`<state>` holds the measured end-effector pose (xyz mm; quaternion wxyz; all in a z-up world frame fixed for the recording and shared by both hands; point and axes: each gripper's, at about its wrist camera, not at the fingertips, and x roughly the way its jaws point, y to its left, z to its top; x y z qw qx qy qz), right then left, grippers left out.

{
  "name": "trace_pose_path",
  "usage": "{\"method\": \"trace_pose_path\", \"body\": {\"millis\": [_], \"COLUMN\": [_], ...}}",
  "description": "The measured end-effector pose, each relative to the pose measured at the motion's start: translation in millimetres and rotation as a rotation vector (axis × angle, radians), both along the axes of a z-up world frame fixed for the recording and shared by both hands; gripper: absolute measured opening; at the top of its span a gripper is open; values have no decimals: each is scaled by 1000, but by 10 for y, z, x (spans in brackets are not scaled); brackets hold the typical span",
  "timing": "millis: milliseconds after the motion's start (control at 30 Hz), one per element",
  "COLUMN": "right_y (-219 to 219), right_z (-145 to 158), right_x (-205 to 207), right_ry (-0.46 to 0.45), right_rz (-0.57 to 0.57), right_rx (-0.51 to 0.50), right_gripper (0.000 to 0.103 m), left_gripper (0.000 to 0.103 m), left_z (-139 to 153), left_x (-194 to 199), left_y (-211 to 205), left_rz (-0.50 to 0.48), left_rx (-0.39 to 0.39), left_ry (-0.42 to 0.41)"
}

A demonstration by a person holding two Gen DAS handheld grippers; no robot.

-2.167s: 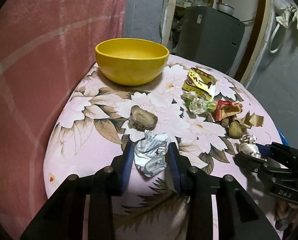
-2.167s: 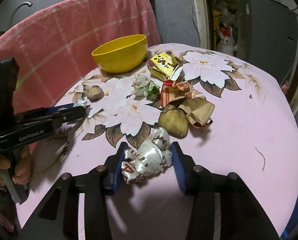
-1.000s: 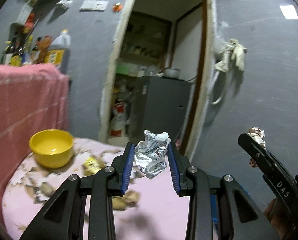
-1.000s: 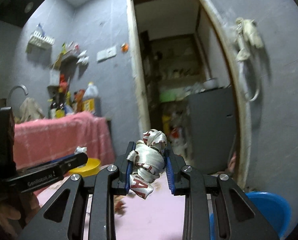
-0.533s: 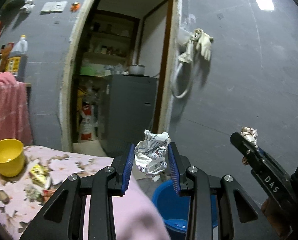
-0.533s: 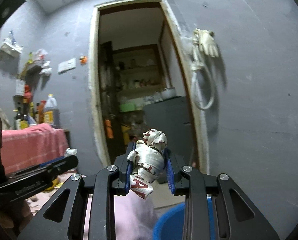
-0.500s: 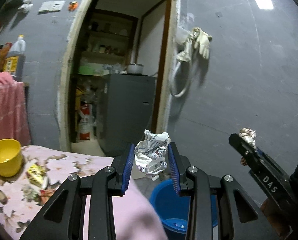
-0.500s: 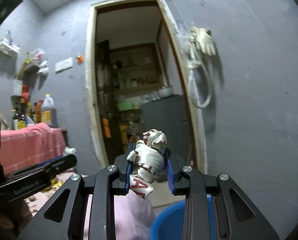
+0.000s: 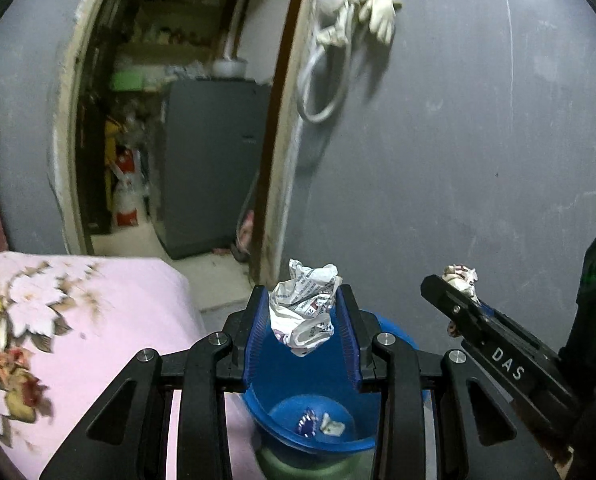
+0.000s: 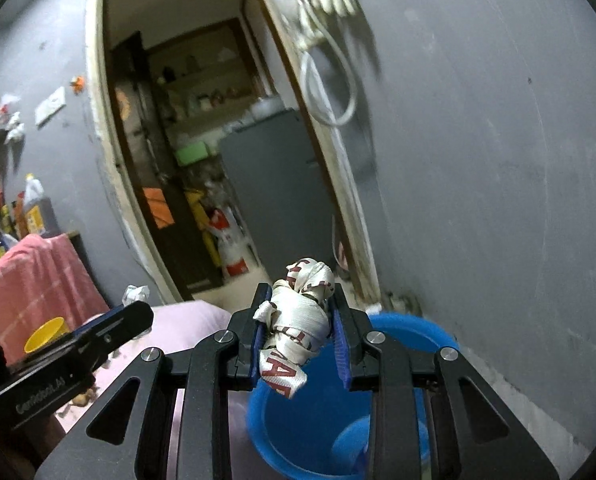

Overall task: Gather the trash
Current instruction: 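Carry both wrappers over the blue bucket and open both tools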

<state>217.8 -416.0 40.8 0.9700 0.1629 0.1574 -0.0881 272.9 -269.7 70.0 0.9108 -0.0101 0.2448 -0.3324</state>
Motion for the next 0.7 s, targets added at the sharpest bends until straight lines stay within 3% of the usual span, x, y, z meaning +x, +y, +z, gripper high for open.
{"method": "trace_pose_path", "body": {"millis": [233, 367, 633, 700], "right_y": [-259, -284, -382, -398], "right_z": [-203, -278, -365, -355], "right_x": [32, 106, 160, 124], "right_ry": [95, 150, 210, 204], "right_rz": [-49, -60, -77, -81], "right_rx": [89, 92, 132, 137], "right_gripper": [28, 31, 36, 38], "left_gripper": [30, 30, 32, 36], "left_z": [-283, -448, -735, -756], "left_x": [132, 219, 433, 456], "left_y": [-337, -488, -531, -513], "left_rz": [-19, -30, -24, -17], "left_rx": [100, 155, 153, 147], "left_ry": [75, 118, 251, 268]}}
